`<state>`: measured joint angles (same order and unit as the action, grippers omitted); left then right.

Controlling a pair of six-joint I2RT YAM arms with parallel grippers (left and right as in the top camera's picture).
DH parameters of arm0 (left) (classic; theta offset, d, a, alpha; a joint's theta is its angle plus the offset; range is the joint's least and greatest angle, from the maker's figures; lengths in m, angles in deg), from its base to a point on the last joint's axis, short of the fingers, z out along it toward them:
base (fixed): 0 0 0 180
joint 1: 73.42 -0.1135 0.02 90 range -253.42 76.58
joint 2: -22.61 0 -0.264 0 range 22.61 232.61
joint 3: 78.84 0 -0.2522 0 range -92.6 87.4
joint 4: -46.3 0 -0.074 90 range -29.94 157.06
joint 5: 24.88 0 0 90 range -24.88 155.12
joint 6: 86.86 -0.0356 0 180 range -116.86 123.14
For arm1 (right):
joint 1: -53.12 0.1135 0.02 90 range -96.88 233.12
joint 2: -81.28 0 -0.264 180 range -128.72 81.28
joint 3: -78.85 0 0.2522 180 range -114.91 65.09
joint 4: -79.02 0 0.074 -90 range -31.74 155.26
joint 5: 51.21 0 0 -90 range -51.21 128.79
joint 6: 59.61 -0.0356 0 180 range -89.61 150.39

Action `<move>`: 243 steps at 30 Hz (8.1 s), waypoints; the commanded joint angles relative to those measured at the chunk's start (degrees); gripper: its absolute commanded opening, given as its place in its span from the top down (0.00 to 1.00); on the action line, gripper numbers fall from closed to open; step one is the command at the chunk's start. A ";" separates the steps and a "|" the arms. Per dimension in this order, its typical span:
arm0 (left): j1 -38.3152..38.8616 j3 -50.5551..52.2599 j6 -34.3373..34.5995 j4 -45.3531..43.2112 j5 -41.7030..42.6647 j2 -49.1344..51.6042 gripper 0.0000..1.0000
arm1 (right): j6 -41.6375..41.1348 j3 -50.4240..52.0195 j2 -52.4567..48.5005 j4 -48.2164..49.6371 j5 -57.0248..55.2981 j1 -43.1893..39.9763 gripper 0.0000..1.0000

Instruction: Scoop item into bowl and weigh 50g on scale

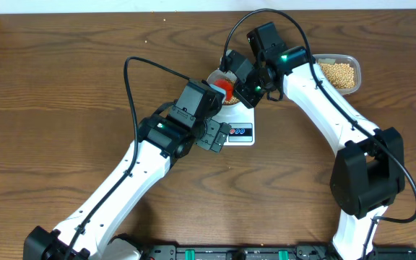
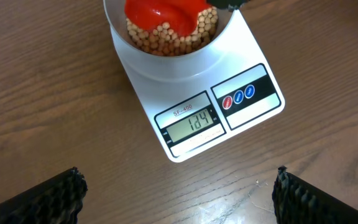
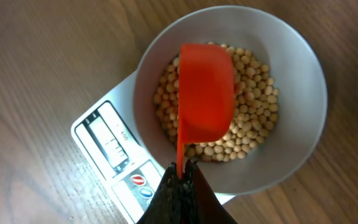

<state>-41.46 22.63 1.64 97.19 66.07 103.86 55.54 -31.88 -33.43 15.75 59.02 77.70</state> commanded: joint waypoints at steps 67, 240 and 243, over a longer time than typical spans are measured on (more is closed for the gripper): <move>-0.17 -0.17 0.09 0.15 -0.15 0.04 0.02 | -5.42 -1.03 4.09 -1.73 42.51 -24.04 0.99; -0.17 -0.17 0.09 0.13 -0.15 0.04 0.02 | -22.05 96.65 114.40 45.57 -15.61 -30.32 0.01; -0.17 -0.17 0.09 0.13 -0.15 0.04 0.02 | -22.05 96.65 114.38 45.57 -15.61 -30.32 0.01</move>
<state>-41.46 22.63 1.64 97.19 66.10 103.86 32.76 64.70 80.59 61.62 44.11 46.51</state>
